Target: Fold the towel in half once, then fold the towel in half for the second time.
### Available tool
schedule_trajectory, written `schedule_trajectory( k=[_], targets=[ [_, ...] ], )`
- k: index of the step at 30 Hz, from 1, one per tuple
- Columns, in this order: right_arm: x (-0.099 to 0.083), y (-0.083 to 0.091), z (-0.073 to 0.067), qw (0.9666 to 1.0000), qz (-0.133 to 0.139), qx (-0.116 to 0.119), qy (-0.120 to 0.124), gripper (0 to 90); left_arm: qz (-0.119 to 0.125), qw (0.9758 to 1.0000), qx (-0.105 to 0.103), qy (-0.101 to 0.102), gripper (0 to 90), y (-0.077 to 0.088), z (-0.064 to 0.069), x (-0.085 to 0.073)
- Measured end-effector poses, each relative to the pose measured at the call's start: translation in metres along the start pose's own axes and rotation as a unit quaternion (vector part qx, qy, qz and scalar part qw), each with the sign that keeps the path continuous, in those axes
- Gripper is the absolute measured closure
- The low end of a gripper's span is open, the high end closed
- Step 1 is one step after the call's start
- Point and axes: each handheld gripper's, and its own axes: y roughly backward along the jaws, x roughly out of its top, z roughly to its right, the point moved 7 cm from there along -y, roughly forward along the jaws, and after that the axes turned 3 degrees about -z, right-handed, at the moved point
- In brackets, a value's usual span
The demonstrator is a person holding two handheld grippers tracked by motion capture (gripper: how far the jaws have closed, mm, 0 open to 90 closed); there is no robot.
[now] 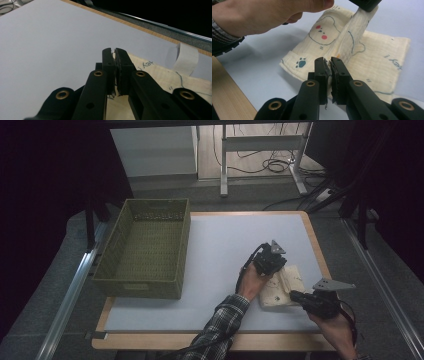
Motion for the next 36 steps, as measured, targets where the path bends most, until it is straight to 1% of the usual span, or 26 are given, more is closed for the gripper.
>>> schedule_trajectory(
  k=[4,10,11,14,15,16,17,20,21,22,23,25,27,28,29,31,32,36],
  targets=[
    [-0.002,0.003,0.004,1.0000,0.001,-0.006,-0.003,84.1,0.003,1.0000,-0.002,0.001,87.0,-0.006,0.003,0.004],
    [-0.005,0.007,0.017,0.9998,0.001,-0.017,-0.010,84.1,-0.007,1.0000,0.000,-0.002,86.9,-0.019,0.004,0.008],
    [-0.006,0.007,0.018,0.9998,0.001,-0.018,-0.012,84.1,-0.006,1.0000,-0.002,0.002,86.9,-0.022,0.005,0.009],
    [-0.010,0.005,0.026,0.9996,-0.003,-0.023,-0.019,83.9,-0.016,0.9999,0.002,-0.005,86.9,-0.028,0.004,0.009],
    [-0.011,0.004,0.027,0.9995,-0.006,-0.023,-0.023,83.9,-0.016,0.9999,0.004,-0.002,86.8,-0.032,0.004,0.010],
    [-0.013,0.003,0.030,0.9993,-0.006,-0.025,-0.026,83.8,-0.022,0.9997,0.005,-0.007,86.8,-0.034,0.003,0.010],
    [-0.014,0.001,0.031,0.9993,-0.006,-0.026,-0.026,83.7,-0.026,0.9996,0.009,-0.006,86.8,-0.037,0.003,0.011],
    [-0.017,-0.002,0.037,0.9989,-0.010,-0.031,-0.035,83.1,-0.033,0.9994,0.011,-0.001,86.1,-0.043,0.003,0.011],
    [-0.018,-0.003,0.039,0.9988,-0.010,-0.032,-0.036,82.6,-0.038,0.9992,0.013,0.002,84.6,-0.045,0.002,0.011],
    [-0.019,-0.004,0.040,0.9986,-0.012,-0.036,-0.037,81.4,-0.036,0.9992,0.015,0.005,78.8,-0.046,0.002,0.011],
    [-0.020,-0.004,0.041,0.9985,-0.011,-0.039,-0.036,79.8,-0.026,0.9994,0.015,0.017,72.3,-0.046,0.002,0.012],
    [-0.021,-0.001,0.044,0.9981,-0.011,-0.047,-0.038,72.7,-0.020,0.9994,0.014,0.025,60.4,-0.044,0.000,0.014],
    [-0.022,0.002,0.046,0.9978,-0.011,-0.055,-0.035,69.7,-0.014,0.9993,0.016,0.031,55.1,-0.039,-0.003,0.015],
    [-0.022,0.005,0.047,0.9976,-0.010,-0.059,-0.035,68.2,-0.015,0.9992,0.019,0.031,51.9,-0.036,-0.005,0.014],
    [-0.021,0.008,0.048,0.9973,-0.009,-0.064,-0.034,66.8,-0.008,0.9992,0.021,0.034,49.2,-0.034,-0.006,0.015],
    [-0.020,0.013,0.049,0.9971,-0.007,-0.067,-0.036,64.7,-0.003,0.9990,0.020,0.040,48.0,-0.025,-0.010,0.015],
    [-0.019,0.017,0.051,0.9968,-0.004,-0.073,-0.033,63.8,-0.005,0.9990,0.021,0.040,45.7,-0.022,-0.012,0.014],
    [-0.011,0.024,0.055,0.9961,0.001,-0.083,-0.032,61.6,-0.007,0.9988,0.029,0.038,43.6,-0.006,-0.017,0.007]
  ],
)
